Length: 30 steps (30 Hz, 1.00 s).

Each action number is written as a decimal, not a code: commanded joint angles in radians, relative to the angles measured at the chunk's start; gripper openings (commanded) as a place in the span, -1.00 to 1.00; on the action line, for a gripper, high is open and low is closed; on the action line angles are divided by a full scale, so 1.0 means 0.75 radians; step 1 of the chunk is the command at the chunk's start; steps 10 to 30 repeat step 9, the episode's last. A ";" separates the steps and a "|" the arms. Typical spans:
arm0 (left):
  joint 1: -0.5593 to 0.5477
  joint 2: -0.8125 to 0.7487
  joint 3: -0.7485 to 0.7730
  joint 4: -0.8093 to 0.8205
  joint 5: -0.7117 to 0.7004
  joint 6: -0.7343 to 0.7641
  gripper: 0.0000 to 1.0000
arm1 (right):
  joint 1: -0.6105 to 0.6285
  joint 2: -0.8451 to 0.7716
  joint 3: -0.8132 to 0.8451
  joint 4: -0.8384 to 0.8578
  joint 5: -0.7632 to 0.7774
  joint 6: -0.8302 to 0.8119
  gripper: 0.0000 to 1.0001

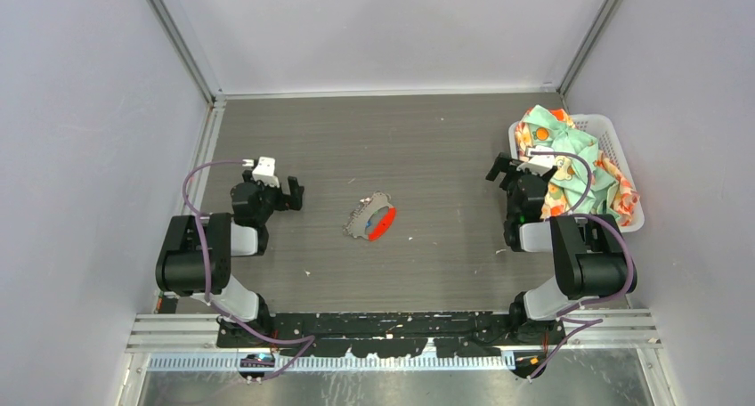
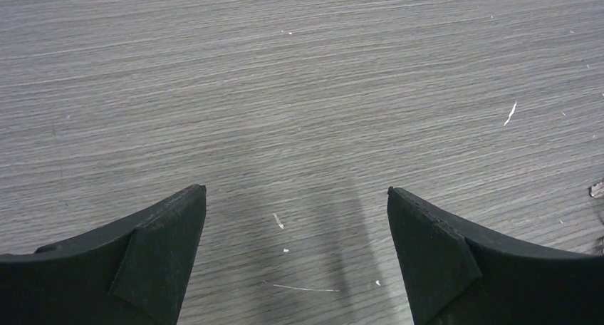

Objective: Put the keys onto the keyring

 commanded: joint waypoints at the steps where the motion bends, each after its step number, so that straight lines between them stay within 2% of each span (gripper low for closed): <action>1: 0.002 -0.025 0.005 0.035 -0.020 0.019 0.99 | -0.003 0.033 -0.021 -0.152 -0.010 0.025 1.00; 30: 0.002 -0.030 0.004 0.027 -0.018 0.019 1.00 | -0.004 0.030 -0.021 -0.152 -0.010 0.025 1.00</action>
